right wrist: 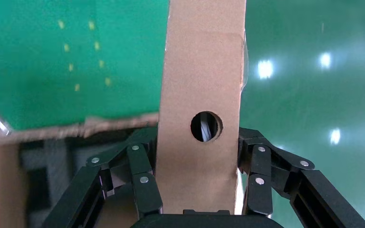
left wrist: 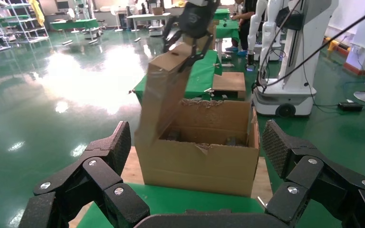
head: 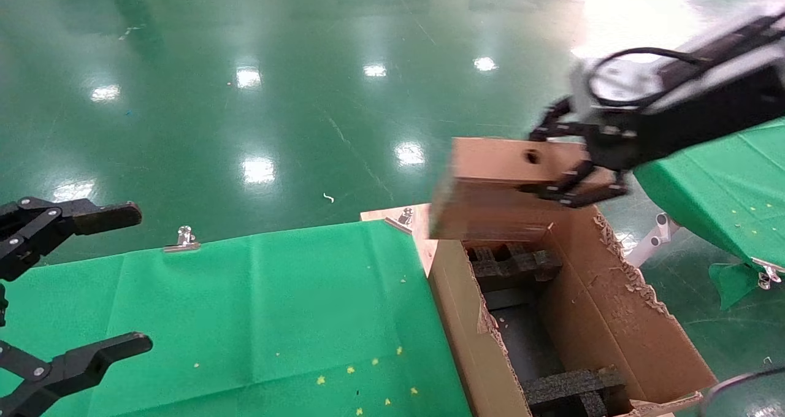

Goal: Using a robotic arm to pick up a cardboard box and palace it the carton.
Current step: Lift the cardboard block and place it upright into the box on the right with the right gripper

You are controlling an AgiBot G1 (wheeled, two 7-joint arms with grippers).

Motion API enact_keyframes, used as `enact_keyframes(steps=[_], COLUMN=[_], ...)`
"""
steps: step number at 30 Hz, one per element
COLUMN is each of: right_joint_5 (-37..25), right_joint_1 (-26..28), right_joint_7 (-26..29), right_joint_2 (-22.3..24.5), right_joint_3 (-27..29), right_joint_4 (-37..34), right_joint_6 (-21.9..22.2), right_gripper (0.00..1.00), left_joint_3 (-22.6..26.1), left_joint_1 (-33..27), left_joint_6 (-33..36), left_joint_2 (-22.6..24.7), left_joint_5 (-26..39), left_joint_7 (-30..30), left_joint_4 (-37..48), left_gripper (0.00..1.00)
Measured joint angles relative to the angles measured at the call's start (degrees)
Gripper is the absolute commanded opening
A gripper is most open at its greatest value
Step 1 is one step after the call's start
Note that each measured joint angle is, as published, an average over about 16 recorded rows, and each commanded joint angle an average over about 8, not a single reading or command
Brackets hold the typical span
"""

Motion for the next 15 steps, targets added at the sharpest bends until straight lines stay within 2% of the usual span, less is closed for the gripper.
enact_keyframes(steps=[8,15], right_joint_5=[-1.2,-1.0], right_joint_1=[4.4,3.2], right_joint_7=[5.3,13.0], right_joint_2=[6.4,11.5], right_joint_3=[-8.0,-11.4], right_joint_4=[1.2,1.9], right_joint_6=[1.3,5.9], right_gripper=[0.0,0.0], left_joint_3=[0.0,0.0], left_joint_1=[0.0,0.0], left_joint_6=[0.0,0.0], left_joint_2=[0.0,0.0], left_joint_5=[0.0,0.0], left_joint_7=[0.0,0.0], left_joint_4=[0.0,0.0], left_gripper=[1.0,1.0])
